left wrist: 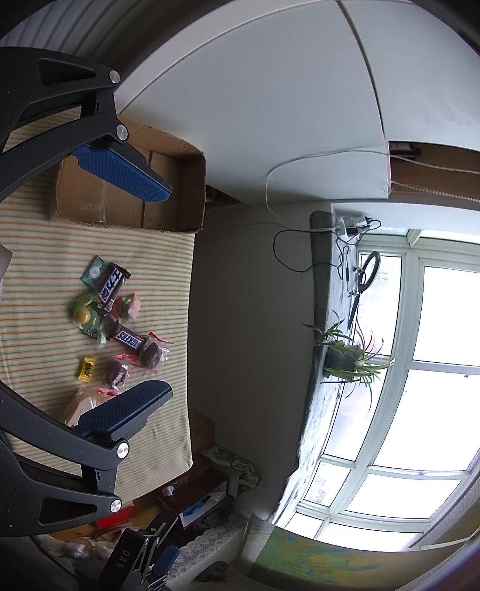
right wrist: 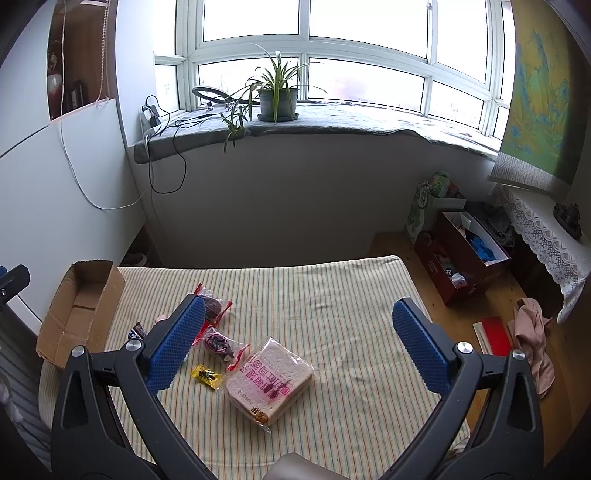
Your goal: Organize snacks
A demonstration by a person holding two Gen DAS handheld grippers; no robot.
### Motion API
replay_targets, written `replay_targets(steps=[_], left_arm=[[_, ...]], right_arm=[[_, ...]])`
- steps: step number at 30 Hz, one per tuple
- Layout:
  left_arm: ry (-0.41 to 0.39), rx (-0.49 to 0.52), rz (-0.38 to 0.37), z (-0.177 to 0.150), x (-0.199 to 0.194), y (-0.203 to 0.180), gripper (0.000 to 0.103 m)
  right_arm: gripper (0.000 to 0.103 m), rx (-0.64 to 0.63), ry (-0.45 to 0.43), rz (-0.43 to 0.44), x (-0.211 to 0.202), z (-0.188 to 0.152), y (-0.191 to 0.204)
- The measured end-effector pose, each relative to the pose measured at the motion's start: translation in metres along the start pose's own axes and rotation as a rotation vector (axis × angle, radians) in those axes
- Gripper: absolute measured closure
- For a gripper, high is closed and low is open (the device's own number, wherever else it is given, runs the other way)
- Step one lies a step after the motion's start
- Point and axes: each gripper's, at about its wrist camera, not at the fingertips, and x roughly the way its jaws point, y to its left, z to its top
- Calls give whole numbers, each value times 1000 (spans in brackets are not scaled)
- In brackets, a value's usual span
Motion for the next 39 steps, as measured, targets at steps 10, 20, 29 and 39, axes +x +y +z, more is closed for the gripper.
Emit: replay_targets(steps=[10, 20, 29, 39], left_arm=[[-2, -5, -3, 0, -2, -1, 6], [-2, -4, -2, 1, -3, -1, 6], [1, -4, -7, 1, -3, -1, 6], [4, 2, -8, 0, 0, -3, 6]], right_arm=[[0, 3, 6, 1, 1, -6, 1], [0, 5, 6, 2, 1, -8, 1], [0, 9, 13, -1, 0, -10, 0], [0, 12, 19, 0, 1, -10, -2]])
